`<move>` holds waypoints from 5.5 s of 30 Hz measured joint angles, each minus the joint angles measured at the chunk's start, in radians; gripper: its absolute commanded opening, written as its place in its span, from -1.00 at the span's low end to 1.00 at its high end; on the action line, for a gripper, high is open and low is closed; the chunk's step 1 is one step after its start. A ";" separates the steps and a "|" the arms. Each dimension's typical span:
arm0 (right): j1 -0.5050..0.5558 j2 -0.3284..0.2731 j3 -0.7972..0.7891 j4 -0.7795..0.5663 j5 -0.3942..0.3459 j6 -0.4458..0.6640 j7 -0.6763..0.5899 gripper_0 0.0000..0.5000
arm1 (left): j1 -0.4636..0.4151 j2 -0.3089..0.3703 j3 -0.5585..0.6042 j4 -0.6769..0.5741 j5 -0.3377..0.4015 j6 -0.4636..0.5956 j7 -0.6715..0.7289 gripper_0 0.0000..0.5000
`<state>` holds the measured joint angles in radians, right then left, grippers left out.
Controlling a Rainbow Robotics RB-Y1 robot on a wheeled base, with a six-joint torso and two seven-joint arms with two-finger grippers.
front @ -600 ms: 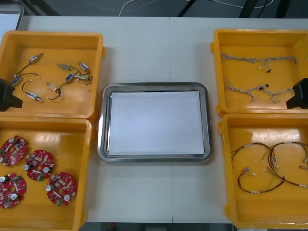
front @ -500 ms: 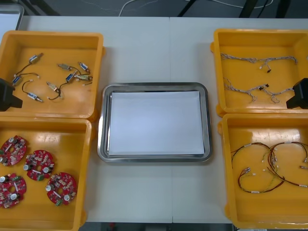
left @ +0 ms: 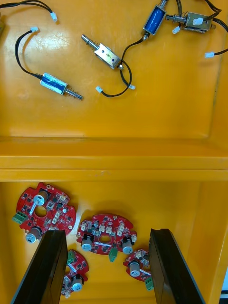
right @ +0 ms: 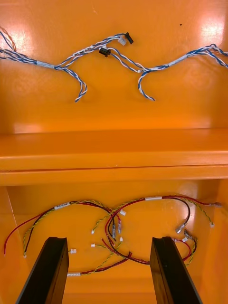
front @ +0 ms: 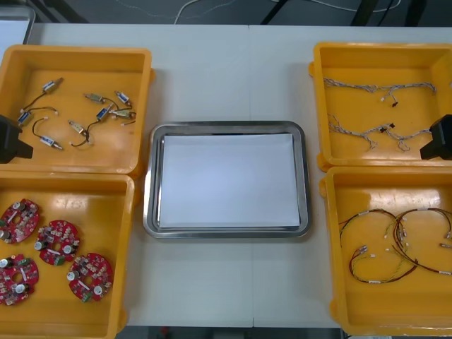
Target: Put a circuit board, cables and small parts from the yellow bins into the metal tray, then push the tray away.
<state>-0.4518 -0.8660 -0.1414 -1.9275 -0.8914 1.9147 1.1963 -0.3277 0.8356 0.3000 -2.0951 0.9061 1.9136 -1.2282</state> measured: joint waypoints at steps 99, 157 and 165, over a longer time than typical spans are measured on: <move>0.000 0.000 0.000 0.000 0.000 0.000 0.000 1.00 | 0.000 0.000 0.000 0.000 0.000 0.000 0.000 1.00; 0.485 -0.016 -0.145 0.000 -0.056 -0.294 1.307 1.00 | 0.542 -0.111 0.081 -0.226 -0.027 -0.251 -0.324 1.00; 0.566 -0.017 -0.146 0.000 -0.057 -0.392 1.508 1.00 | 0.543 -0.153 0.083 -0.259 -0.028 -0.268 -0.330 1.00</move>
<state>0.1143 -0.8825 -0.2874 -1.9271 -0.9486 1.5224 2.7040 0.2158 0.6823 0.3835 -2.3537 0.8778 1.6457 -1.5586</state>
